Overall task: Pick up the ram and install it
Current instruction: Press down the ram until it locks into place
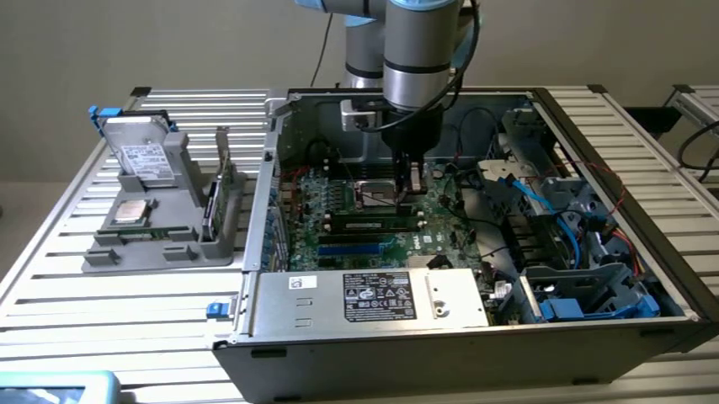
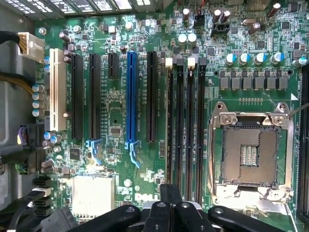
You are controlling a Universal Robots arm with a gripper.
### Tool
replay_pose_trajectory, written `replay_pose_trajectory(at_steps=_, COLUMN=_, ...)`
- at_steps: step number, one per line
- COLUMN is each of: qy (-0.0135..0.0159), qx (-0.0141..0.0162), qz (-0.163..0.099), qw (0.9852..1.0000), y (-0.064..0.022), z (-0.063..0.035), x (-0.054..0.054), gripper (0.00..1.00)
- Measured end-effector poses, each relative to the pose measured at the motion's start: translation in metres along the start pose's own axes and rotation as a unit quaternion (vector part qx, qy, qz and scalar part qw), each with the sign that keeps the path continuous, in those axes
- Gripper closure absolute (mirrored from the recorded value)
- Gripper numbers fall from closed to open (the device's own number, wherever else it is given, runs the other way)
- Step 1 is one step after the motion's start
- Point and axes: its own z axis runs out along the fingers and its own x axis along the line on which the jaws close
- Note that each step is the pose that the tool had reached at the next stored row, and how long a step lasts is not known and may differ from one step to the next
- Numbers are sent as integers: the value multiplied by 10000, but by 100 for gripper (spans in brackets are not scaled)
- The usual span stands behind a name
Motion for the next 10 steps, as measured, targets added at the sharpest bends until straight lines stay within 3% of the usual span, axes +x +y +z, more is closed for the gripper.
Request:
replay_pose_trajectory(at_steps=4, qy=0, qx=0, qz=0, qw=10000, y=133, z=-25, x=4, gripper=89)
replay_pose_trajectory(at_steps=10, qy=1, qx=2, qz=-1, qw=10000, y=405, z=-32, x=6, gripper=89)
